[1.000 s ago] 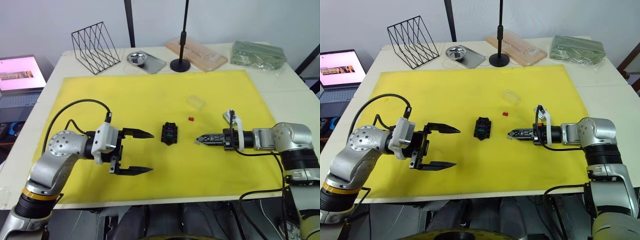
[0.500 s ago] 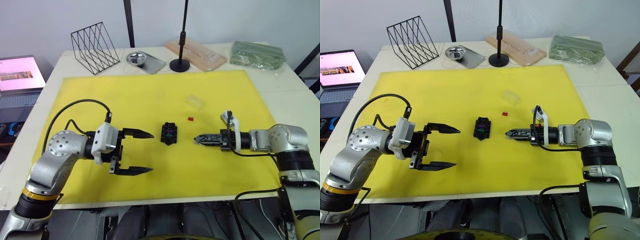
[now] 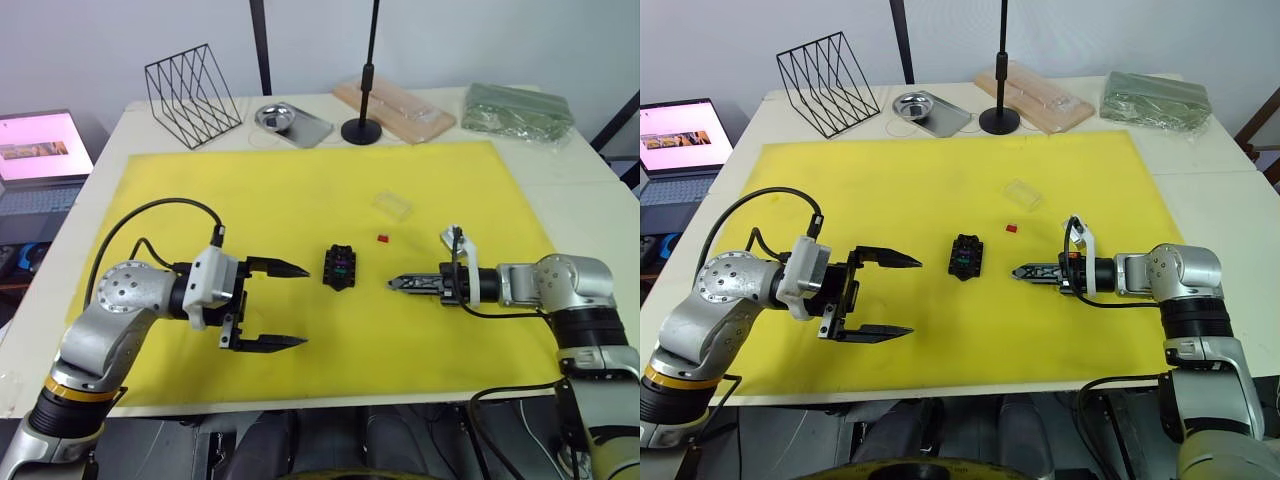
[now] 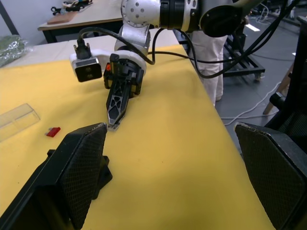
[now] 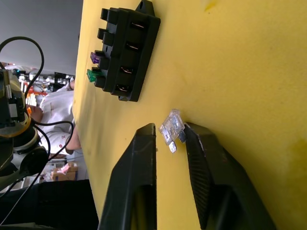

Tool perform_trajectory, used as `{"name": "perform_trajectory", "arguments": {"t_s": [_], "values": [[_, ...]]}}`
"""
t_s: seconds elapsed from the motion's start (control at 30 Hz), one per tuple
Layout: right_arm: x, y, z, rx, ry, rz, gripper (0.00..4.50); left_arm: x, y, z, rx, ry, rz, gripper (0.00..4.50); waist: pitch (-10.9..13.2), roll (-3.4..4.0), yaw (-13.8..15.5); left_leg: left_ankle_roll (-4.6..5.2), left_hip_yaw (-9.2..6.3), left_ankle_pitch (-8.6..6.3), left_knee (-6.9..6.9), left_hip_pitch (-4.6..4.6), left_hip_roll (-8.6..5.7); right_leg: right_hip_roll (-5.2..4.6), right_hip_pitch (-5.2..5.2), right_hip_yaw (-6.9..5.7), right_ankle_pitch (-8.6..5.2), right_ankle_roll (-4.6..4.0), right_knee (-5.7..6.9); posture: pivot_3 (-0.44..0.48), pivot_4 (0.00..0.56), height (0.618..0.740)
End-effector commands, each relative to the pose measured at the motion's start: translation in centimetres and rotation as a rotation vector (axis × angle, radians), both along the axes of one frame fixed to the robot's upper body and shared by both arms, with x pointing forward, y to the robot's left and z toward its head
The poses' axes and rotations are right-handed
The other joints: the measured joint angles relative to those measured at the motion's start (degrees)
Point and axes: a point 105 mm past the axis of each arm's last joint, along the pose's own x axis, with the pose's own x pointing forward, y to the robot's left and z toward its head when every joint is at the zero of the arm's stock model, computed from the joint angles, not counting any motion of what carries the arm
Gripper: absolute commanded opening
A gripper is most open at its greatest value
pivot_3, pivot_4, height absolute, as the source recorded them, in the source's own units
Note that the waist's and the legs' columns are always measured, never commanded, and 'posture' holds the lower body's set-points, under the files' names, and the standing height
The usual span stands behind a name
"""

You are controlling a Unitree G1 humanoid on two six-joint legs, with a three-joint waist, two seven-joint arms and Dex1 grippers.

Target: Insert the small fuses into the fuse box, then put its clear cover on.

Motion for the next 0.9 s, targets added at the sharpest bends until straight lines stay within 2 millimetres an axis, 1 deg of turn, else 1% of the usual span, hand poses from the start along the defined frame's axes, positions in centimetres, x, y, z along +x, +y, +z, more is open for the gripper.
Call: {"name": "perform_trajectory", "arguments": {"t_s": [0.03, 0.23, 0.33, 0.43, 0.5, 0.53, 0.57, 0.67, 0.8, 0.9], "values": [[-0.5, -0.1, -1.6, -0.035, 0.05, -0.018, 0.03, -0.4, 0.0, 0.4, 0.005, -0.025, -0.012, 4.5, -0.11, -0.19, 0.0, 0.0, 0.0, 0.0, 0.0, 0.01, 0.0, 0.0, 0.01, 0.0, 0.0, 0.0, 0.0, 0.0, 0.15, 0.74], [-0.9, -0.3, -2.1, -0.047, 0.063, -0.036, 0.03, -0.6, -0.2, 0.6, 0.0, -0.025, -0.02, 4.5, -0.21, -0.35, 0.12, 0.0, -0.03, 0.0, 0.02, 0.02, -0.01, -0.01, 0.05, 0.0, 0.0, 0.0, 0.0, 0.0, 0.15, 0.74], [-1.0, -0.5, -2.0, -0.042, 0.06, -0.044, 0.03, -0.5, -0.2, 0.5, 0.001, -0.023, -0.02, 4.5, -0.21, -0.35, 0.17, 0.0, -0.03, 0.0, 0.02, 0.02, -0.01, -0.01, 0.05, 0.0, 0.0, 0.0, 0.0, 0.0, 0.15, 0.74], [-0.6, -0.9, -0.7, -0.004, 0.038, -0.08, 0.03, -0.5, 0.0, 0.5, 0.003, -0.021, -0.016, 4.5, -0.21, -0.35, 0.22, 0.0, -0.03, 0.0, 0.02, 0.02, -0.01, -0.01, 0.05, 0.0, 0.0, 0.0, 0.0, 0.0, 0.15, 0.74], [-0.3, -1.1, 1.1, 0.051, 0.006, -0.124, 0.03, -0.5, 0.1, 0.5, 0.001, -0.017, -0.009, 4.5, -0.2, -0.33, 0.34, 0.0, -0.03, 0.0, 0.02, 0.01, -0.02, -0.02, 0.05, 0.0, 0.0, 0.0, 0.0, 0.0, 0.15, 0.74], [-0.3, -1.1, 1.6, 0.069, 0.003, -0.137, 0.03, -0.6, 0.1, 0.5, 0.0, -0.016, -0.007, 4.5, -0.19, -0.31, 0.36, 0.0, -0.05, 0.0, 0.01, 0.0, -0.02, -0.03, 0.03, 0.0, 0.0, 0.0, 0.0, 0.0, 0.15, 0.74], [-0.5, -1.1, 2.1, 0.08, -0.002, -0.144, 0.03, -0.6, 0.1, 0.5, 0.0, -0.015, -0.004, 4.5, -0.17, -0.28, 0.41, 0.0, -0.05, 0.0, 0.0, 0.0, -0.03, -0.03, 0.02, 0.01, 0.0, 0.0, 0.0, 0.0, 0.15, 0.74], [-1.4, -1.1, 3.5, 0.092, -0.089, -0.172, 0.03, -0.8, 0.3, 0.4, -0.009, -0.001, 0.017, 4.5, -0.14, -0.23, 0.94, 0.0, -0.06, 0.0, -0.01, -0.04, -0.03, -0.04, -0.04, 0.01, 0.0, 0.0, 0.0, 0.0, 0.15, 0.74], [-2.2, -1.6, 3.9, 0.07, -0.163, -0.29, 0.03, -0.9, 0.2, 0.3, -0.014, 0.007, 0.021, 4.5, -0.12, -0.19, 1.34, 0.0, -0.07, 0.0, -0.05, -0.04, -0.01, -0.04, -0.07, 0.02, 0.0, -0.01, 0.01, 0.0, 0.15, 0.74], [-2.3, -2.2, 3.9, 0.046, -0.183, -0.385, 0.03, -0.7, 0.1, 0.4, -0.016, 0.007, 0.017, 4.5, -0.12, -0.16, 1.33, 0.0, -0.05, 0.0, -0.02, -0.03, -0.01, -0.05, -0.05, 0.02, 0.0, -0.01, 0.01, 0.0, 0.15, 0.74]]}}
